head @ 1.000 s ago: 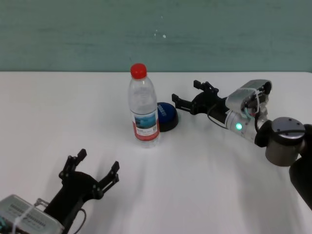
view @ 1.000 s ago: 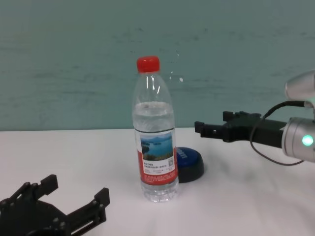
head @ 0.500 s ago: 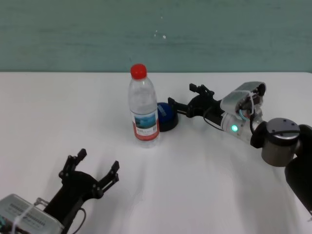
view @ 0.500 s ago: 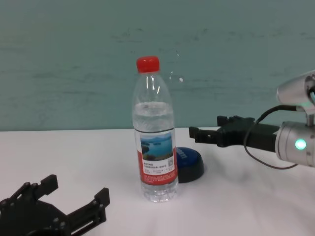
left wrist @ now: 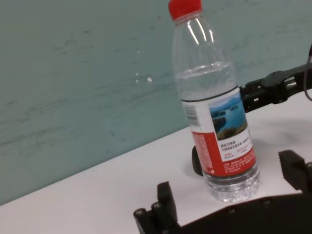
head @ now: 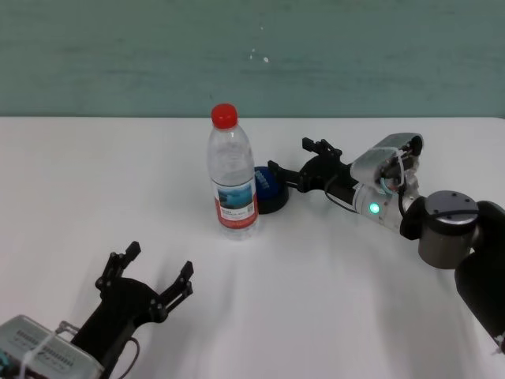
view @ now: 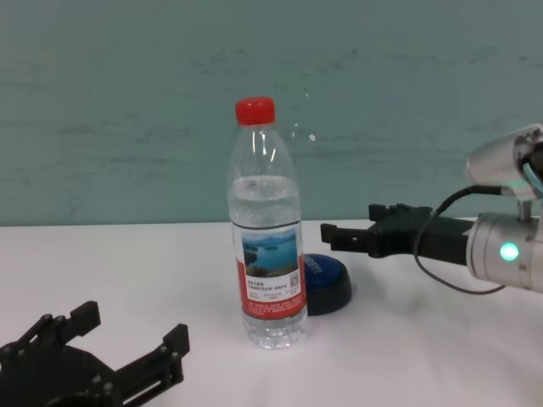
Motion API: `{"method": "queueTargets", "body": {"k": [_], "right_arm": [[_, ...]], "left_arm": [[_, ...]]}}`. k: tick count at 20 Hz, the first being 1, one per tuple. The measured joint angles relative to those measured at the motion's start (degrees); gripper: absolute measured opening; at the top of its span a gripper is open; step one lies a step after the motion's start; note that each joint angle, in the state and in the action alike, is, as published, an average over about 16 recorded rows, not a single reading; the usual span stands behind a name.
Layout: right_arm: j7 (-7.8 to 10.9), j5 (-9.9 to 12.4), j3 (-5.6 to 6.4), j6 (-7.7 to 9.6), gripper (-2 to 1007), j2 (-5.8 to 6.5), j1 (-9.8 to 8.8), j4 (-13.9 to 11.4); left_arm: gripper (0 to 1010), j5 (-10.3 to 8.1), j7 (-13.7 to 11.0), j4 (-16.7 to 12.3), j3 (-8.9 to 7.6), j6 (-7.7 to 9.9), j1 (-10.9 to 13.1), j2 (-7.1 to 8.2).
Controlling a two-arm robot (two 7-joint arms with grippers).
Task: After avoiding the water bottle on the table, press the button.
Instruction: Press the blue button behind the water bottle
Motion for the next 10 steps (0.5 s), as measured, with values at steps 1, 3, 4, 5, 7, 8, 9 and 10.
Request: {"method": "queueTargets", "body": {"k": [1,3,4,5,7,8,9,10], "right_arm": [[0.06,-0.1,-0.04,-0.04,1004,-0.12,0.17,0.3],[0.18,-0.3,-0.11,-0.14,1004,-0.38,0.53,0.9],[0.24,-0.3,-0.15,-0.19,1004,-0.52,0.73,1.3],[0.30,-0.4,-0.19,-0.25,1004,-0.67,0.93,1.6],[0.44,-0.6,-0.25,-0.38,1004,-0.97,1.36,2.4],[0.51,-0.7,-0.28,-0.44,1004,-1.12,1.57,2.8],[0.57,-0.7,-0.30,-0.51,1004,-1.27,1.76,3.3],[0.63,-0.8,-0.31,-0.58,1004,-1.41,1.95,3.7]], "left_arm": [[1000,0.00,0.0,0.0,0.00,0.00,0.0,0.00],[1000,0.00,0.0,0.0,0.00,0.00,0.0,0.00],[1000,0.00,0.0,0.0,0.00,0.00,0.0,0.00],[1000,0.00,0.0,0.0,0.00,0.00,0.0,0.00],[1000,0.00,0.0,0.0,0.00,0.00,0.0,0.00],[1000,0.00,0.0,0.0,0.00,0.00,0.0,0.00],[1000,0.00,0.0,0.0,0.00,0.00,0.0,0.00],[1000,0.00,0.0,0.0,0.00,0.00,0.0,0.00]]}}
